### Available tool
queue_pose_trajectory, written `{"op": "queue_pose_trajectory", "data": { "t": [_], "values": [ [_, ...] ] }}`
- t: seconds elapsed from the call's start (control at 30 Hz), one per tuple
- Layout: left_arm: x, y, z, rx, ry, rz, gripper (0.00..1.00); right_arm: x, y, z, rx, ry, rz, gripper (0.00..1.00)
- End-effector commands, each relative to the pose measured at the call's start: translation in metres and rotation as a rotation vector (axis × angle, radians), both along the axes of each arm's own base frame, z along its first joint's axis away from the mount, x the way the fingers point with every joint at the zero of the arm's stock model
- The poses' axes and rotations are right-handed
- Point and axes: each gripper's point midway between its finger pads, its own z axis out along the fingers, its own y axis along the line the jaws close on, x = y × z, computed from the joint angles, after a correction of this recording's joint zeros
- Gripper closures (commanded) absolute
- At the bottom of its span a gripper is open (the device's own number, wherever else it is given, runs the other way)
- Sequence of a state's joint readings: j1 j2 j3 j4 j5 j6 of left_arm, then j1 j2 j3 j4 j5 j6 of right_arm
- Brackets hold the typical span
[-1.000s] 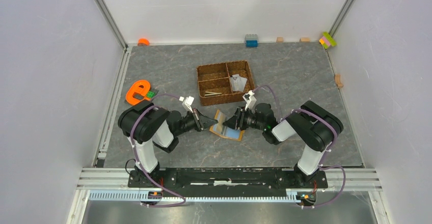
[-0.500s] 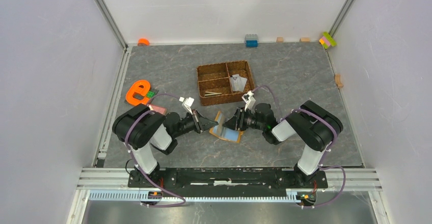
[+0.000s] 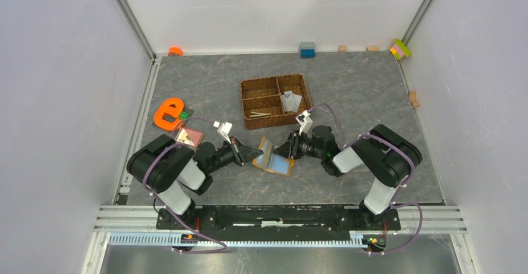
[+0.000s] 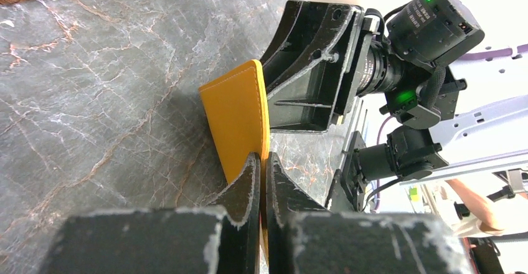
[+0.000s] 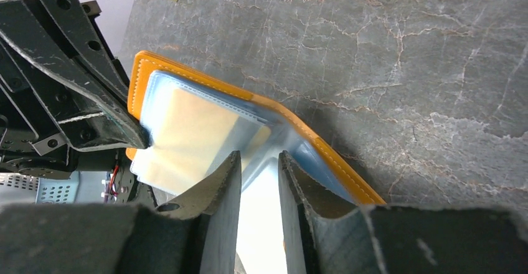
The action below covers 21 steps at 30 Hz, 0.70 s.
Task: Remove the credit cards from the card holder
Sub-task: Remove the credit card from the card holder.
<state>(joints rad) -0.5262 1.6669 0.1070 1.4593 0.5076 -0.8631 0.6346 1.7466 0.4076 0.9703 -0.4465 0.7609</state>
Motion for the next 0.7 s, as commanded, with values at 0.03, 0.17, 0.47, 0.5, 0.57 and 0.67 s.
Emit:
{"op": "queue_pose_trajectory", "data": {
  "t": [0.03, 0.17, 0.47, 0.5, 0.57, 0.67],
  "values": [
    [0.001, 0.004, 0.037, -0.045, -0.188, 0.026, 0.98, 0.008, 0.0, -0.001, -0.04, -0.037, -0.012, 0.7],
    [0.0, 0.006, 0.039, -0.047, -0.2, 0.031, 0.98, 0.006, 0.007, -0.004, -0.055, -0.034, 0.007, 0.77],
    [0.0, -0.003, 0.037, -0.049, -0.187, -0.001, 0.98, 0.006, 0.015, -0.008, -0.086, -0.038, 0.027, 0.8],
    [-0.001, -0.004, 0.037, -0.049, -0.189, -0.005, 0.98, 0.006, 0.015, -0.008, -0.089, -0.039, 0.027, 0.8],
    [-0.002, -0.005, 0.037, -0.049, -0.193, -0.011, 0.98, 0.005, 0.016, -0.008, -0.091, -0.038, 0.034, 0.8],
    [-0.003, -0.009, 0.037, -0.049, -0.192, -0.028, 0.98, 0.005, 0.018, -0.01, -0.094, -0.035, 0.043, 0.79]
  ]
}}
